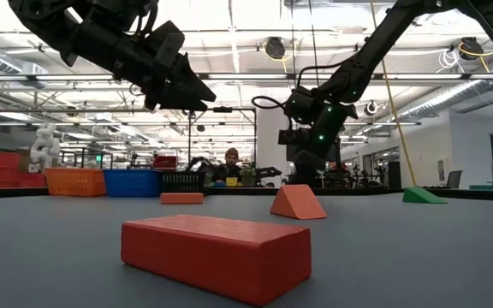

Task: Sort & place blocks by color
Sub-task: Put the green block into the black bin

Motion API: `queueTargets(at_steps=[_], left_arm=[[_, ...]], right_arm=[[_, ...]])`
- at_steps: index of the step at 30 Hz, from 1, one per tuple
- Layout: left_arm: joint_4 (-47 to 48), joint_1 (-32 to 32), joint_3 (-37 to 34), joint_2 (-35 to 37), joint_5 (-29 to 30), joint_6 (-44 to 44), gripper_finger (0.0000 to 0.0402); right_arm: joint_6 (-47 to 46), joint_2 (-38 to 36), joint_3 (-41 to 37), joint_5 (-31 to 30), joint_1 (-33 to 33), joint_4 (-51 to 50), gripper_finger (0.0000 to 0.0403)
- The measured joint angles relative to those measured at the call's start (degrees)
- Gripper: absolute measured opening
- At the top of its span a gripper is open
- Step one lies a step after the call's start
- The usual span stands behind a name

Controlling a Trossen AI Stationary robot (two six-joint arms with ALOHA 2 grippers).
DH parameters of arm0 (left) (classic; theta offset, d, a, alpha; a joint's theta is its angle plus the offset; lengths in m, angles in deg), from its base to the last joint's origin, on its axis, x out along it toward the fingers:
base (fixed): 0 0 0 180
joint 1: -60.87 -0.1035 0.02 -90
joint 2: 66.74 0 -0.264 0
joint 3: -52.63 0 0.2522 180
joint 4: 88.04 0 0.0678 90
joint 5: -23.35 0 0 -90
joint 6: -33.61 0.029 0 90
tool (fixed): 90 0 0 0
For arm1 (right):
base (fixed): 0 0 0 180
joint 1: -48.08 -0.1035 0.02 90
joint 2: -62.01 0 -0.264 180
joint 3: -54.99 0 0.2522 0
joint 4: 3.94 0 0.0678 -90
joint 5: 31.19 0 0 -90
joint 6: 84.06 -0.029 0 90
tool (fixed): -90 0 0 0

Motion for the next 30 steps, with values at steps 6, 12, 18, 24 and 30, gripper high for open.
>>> queueTargets(at_steps=[6, 12, 18, 24, 30], left_arm=[[-0.03, -0.01, 0.00, 0.00, 0.00, 0.07, 0.0244], [-0.05, 0.28, 0.00, 0.00, 0.02, 0.00, 0.0244], [0.02, 0.87, 0.00, 0.00, 0.01, 0.62, 0.0244], [3.15, 1.65, 0.04, -0.07, 0.07, 4.86, 0.0244], [4.45, 3.73, 0.04, -0.07, 0.16, 16.93, 0.0244]], right_arm=[[-1.29, 0.00, -0.02, 0.00, -0.28, -1.11, 0.0120], [-2.69, 0.00, -0.02, 0.02, -1.67, -0.13, 0.0120], [-4.76, -0.21, -0.02, 1.03, -4.38, -0.45, 0.0120], [-9.29, -3.17, -0.09, 8.73, -11.76, 2.36, 0.0120], [-10.79, -5.68, -0.07, 10.05, -21.26, 10.87, 0.0120]])
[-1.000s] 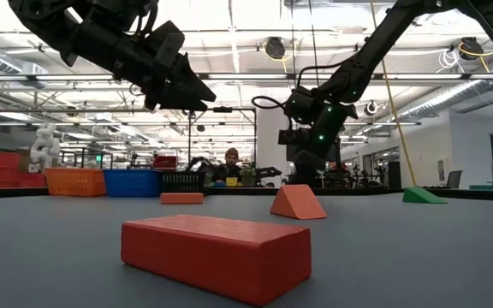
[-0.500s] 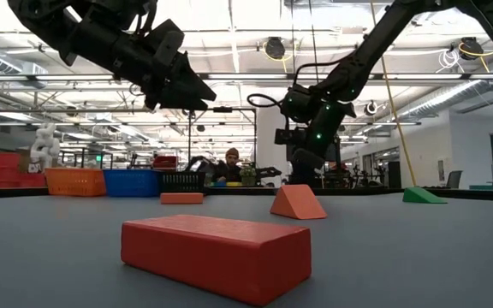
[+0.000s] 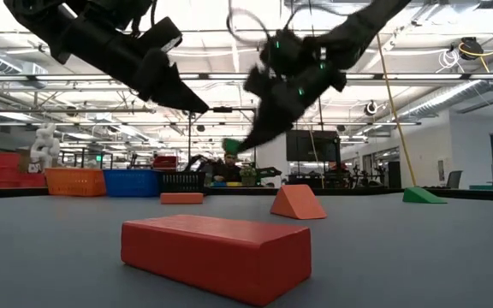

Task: Sort & place blocks by color
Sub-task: Put the green block into the black bin

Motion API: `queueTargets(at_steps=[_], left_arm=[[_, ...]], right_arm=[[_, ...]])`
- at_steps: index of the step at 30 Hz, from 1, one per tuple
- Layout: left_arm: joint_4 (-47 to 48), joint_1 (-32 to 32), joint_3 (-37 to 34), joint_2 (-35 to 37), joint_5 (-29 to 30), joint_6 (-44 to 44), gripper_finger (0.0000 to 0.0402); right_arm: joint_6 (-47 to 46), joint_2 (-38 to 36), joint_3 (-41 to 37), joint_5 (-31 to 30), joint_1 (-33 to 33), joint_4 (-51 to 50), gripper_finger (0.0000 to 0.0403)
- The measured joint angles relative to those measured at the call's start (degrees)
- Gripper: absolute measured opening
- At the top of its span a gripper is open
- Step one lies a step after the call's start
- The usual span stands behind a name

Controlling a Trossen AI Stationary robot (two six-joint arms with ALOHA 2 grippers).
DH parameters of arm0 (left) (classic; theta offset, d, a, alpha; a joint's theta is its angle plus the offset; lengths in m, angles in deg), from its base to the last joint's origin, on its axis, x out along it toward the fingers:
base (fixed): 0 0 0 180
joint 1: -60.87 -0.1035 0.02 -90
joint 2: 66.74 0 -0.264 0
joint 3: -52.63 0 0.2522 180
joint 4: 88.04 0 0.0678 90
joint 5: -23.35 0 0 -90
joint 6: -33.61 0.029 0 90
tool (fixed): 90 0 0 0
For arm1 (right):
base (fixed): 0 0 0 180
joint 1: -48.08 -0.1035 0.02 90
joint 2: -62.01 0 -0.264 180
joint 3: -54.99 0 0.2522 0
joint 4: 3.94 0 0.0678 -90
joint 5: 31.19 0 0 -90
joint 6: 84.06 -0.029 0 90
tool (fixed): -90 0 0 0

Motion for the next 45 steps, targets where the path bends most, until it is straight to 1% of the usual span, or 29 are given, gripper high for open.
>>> queueTargets(at_steps=[2, 5, 10, 12, 14, 17, 20, 23, 26, 30, 32, 34, 36, 39, 42, 43, 45], left_arm=[[0.69, 0.96, 0.00, 0.00, -0.01, 4.61, 0.0244], [1.27, 2.48, 0.00, 0.00, 0.53, 8.67, 0.0244], [1.20, 4.43, 0.00, 0.00, 1.52, 13.37, 0.0244], [1.20, 5.02, 0.00, -0.03, 1.54, 15.65, 0.0244], [0.73, 5.66, 0.00, -0.87, 1.55, 18.19, 0.0244], [-1.38, 6.60, 0.02, -2.76, 2.18, 23.17, 0.0244], [-5.15, 7.82, 0.02, -4.97, 4.43, 27.25, 0.0244], [-9.65, 8.50, -0.04, -6.77, 5.38, 30.19, 0.0243], [-13.96, 8.65, -0.02, -7.49, 4.97, 31.64, 0.0243], [-15.21, 8.66, 0.02, -8.17, 4.86, 32.50, 0.0243], [-15.39, 8.65, 0.02, -8.13, 4.86, 32.58, 0.0241], [-14.93, 8.65, 0.02, -8.09, 4.86, 32.69, 0.0228], [-14.69, 8.65, 0.02, -8.11, 4.92, 32.83, 0.0206], [-14.53, 8.65, 0.02, -8.11, 5.00, 32.84, 0.0156], [-13.88, 8.70, 0.02, -8.09, 5.08, 34.20, 0.0092], [-13.81, 8.77, 0.04, -8.09, 5.55, 34.50, 0.0085], [-13.53, 8.94, 0.04, -8.09, 5.84, 34.18, 0.0086]], right_arm=[[-0.01, -0.31, 0.00, -0.55, -2.28, 1.58, 0.0120], [-0.05, -0.62, 0.00, -1.32, -4.54, 1.94, 0.0120], [-1.81, -0.66, 0.00, -1.33, -6.04, 2.45, 0.0120], [-3.53, -0.64, 0.00, -1.00, -6.13, 4.77, 0.0120], [-6.27, -0.64, 0.00, 1.50, -6.11, 8.53, 0.0120], [-13.10, -0.62, -0.02, 7.87, -5.63, 13.59, 0.0120], [-18.36, -0.62, -0.07, 12.84, -5.26, 13.82, 0.0120], [-21.32, -0.64, -0.07, 12.97, -5.28, 12.61, 0.0120], [-23.02, -0.64, 0.05, 12.73, -5.32, 12.68, 0.0120], [-24.75, -0.64, 0.09, 12.81, -5.02, 13.50, 0.0120], [-25.41, -0.64, 0.09, 14.15, -4.65, 13.61, 0.0120], [-25.94, -0.64, 0.09, 15.32, -4.51, 13.69, 0.0120], [-26.56, -0.64, 0.09, 15.39, -4.53, 13.63, 0.0120], [-26.68, -0.64, 0.09, 15.64, -4.58, 13.43, 0.0120], [-27.85, -0.64, 0.09, 17.26, -4.52, 13.30, 0.0120], [-28.06, -0.64, 0.09, 17.58, -4.53, 13.40, 0.0120], [-28.64, -0.64, 0.09, 16.83, -4.58, 13.42, 0.0120]])
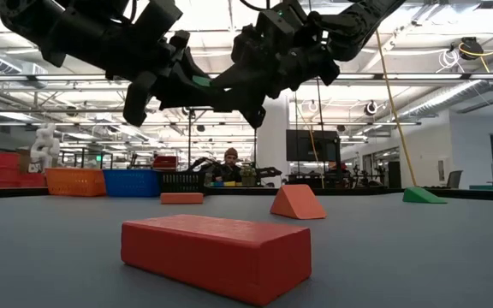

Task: Sort & place blocks by color
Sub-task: Put the green block into the black bin

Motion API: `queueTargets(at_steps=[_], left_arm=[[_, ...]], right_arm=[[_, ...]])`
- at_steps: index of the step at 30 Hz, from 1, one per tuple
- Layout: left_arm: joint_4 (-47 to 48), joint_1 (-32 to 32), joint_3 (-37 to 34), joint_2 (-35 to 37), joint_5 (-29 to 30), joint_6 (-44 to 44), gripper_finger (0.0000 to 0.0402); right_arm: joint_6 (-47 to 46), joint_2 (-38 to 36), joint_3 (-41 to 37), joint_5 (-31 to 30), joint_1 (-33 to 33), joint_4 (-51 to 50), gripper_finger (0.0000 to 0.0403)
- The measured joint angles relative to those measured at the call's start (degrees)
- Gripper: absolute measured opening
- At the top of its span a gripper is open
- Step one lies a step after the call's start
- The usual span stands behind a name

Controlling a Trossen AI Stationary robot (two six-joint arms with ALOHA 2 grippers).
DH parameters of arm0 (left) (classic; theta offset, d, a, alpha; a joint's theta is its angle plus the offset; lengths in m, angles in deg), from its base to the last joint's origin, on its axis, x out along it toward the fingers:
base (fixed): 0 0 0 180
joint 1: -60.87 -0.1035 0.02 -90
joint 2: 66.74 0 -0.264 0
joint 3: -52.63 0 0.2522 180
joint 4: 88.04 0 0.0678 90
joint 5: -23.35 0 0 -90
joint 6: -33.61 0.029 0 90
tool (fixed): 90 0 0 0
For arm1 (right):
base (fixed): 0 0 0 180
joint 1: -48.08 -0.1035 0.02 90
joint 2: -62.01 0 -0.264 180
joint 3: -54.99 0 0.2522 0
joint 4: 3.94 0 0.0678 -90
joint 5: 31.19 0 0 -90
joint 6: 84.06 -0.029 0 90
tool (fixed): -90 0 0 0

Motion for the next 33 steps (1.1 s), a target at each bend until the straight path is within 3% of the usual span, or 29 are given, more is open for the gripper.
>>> queueTargets(at_steps=[4, 10, 13, 20, 27, 33], left_arm=[[-0.38, 0.68, -0.02, 0.00, 1.80, -0.94, 0.0086], [0.60, 1.62, -0.11, 0.00, 11.67, -7.26, 0.0086], [3.47, 1.54, -0.11, 0.34, 16.28, -11.66, 0.0086], [4.22, -2.81, 0.10, 2.16, 21.42, -29.50, 0.0086], [8.99, -16.12, 3.85, 2.51, 15.13, -38.17, 0.0086], [20.88, -31.50, 7.67, 2.47, -2.78, -48.46, 0.0086]], right_arm=[[-1.03, -0.03, 0.00, -2.01, 0.00, -0.06, 0.0131], [-0.22, -0.04, -0.02, -6.81, -0.01, -0.56, 0.0260], [1.49, -0.04, -0.02, -8.21, -0.94, -0.52, 0.0306], [3.84, -0.04, -0.02, -9.88, -3.05, -2.09, 0.0340], [4.98, -0.04, -0.02, -9.59, -5.43, -2.08, 0.0330], [8.30, -0.04, -0.02, -9.11, -6.66, -2.01, 0.0329]])
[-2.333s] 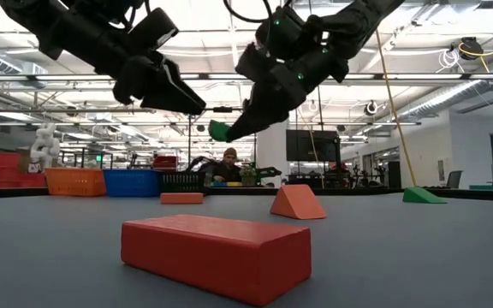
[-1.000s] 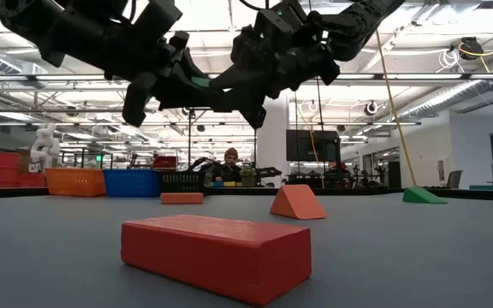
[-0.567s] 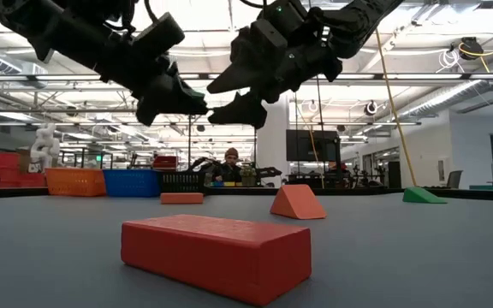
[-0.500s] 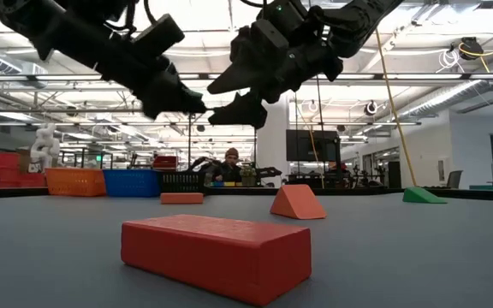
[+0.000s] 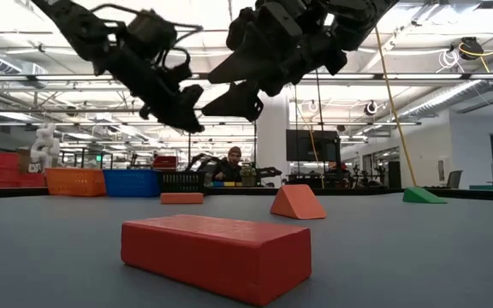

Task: Sort & place blocks by color
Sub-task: Put the green block into the black bin

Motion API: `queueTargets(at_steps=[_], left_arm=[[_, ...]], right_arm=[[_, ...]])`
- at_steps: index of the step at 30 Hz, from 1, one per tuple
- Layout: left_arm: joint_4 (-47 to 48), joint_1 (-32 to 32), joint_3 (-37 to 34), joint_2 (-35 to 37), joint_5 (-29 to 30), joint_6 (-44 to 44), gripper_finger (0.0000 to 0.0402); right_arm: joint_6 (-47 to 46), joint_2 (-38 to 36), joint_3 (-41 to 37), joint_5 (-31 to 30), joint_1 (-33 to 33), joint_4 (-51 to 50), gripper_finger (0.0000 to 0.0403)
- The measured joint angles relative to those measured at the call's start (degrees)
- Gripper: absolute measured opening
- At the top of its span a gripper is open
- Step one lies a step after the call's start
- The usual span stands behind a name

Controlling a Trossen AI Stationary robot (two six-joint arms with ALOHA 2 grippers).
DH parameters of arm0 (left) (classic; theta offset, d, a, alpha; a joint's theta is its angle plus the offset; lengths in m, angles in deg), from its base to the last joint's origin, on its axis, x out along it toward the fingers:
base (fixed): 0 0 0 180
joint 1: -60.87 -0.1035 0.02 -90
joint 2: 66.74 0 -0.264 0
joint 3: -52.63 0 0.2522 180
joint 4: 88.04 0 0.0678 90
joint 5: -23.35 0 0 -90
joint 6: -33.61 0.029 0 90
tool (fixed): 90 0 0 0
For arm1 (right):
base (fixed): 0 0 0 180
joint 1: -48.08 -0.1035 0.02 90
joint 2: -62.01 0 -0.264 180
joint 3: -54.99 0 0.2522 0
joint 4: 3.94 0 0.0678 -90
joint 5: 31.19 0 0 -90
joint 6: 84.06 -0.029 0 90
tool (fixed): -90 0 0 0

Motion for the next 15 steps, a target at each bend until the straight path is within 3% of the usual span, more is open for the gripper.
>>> queueTargets(at_steps=[6, 13, 15], left_arm=[[-0.17, -8.53, 0.14, 0.00, -10.11, -1.60, 0.0086], [-0.74, -10.84, 0.14, -1.78, -11.92, -1.80, 0.0086], [-1.58, -10.99, 0.20, -2.48, -11.86, -1.92, 0.0109]], right_arm=[[0.27, 0.00, -0.02, -0.02, 0.65, 1.01, 0.0329], [0.57, 0.00, -0.04, -0.01, 1.75, 2.29, 0.0329], [1.30, 0.00, -0.04, -0.02, 1.86, 2.45, 0.0329]])
